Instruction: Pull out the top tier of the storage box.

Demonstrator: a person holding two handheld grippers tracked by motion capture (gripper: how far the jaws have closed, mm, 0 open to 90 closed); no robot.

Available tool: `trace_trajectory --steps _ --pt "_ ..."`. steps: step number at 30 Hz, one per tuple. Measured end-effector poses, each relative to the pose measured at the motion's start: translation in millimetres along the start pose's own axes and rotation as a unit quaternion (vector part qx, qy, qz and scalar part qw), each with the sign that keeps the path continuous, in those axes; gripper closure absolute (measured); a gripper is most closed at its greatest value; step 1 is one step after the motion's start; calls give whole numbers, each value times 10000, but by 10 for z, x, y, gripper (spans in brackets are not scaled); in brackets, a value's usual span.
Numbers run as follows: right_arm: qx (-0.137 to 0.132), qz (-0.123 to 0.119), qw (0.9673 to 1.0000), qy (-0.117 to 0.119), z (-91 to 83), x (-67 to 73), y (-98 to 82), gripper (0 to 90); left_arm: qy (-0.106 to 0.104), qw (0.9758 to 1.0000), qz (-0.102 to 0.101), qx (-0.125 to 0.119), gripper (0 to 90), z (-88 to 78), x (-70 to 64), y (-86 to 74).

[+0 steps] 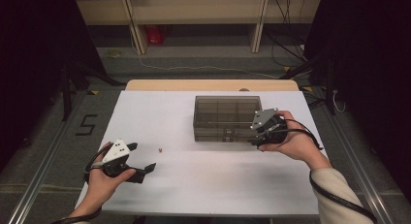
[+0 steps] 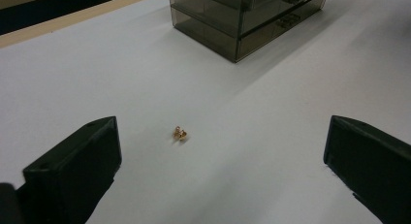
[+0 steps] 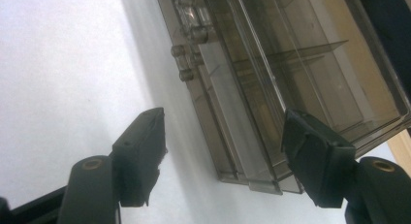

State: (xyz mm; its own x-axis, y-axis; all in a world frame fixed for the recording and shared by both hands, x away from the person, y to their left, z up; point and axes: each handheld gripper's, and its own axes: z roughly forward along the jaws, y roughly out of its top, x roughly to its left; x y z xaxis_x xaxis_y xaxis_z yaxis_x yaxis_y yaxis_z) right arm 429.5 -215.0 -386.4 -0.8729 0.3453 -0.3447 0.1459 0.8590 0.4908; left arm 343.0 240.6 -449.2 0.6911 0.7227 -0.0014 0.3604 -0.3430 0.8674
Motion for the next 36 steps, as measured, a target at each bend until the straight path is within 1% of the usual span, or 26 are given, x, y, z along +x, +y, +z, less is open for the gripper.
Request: trace_trajectory --steps 10,13,26,32,34,36 --pt "92 76 9998 137 33 -46 -45 355 -1 10000 -2 -6 0 0 1 0" --pt "123 59 9998 158 38 -47 -46 359 -4 10000 -6 -4 0 2 1 -2" --pt "368 -121 9989 267 58 -64 -14 386 -19 10000 -7 2 0 5 -2 -2" --pt "498 -219 9980 326 59 -97 23 434 -22 10000 11 15 0 9 -6 -1" --pt "621 -274 9970 364 59 -115 53 455 -21 10000 3 9 0 11 -7 -1" --pt "661 -303 9966 376 61 -119 65 460 -21 10000 3 9 0 12 -8 -1"
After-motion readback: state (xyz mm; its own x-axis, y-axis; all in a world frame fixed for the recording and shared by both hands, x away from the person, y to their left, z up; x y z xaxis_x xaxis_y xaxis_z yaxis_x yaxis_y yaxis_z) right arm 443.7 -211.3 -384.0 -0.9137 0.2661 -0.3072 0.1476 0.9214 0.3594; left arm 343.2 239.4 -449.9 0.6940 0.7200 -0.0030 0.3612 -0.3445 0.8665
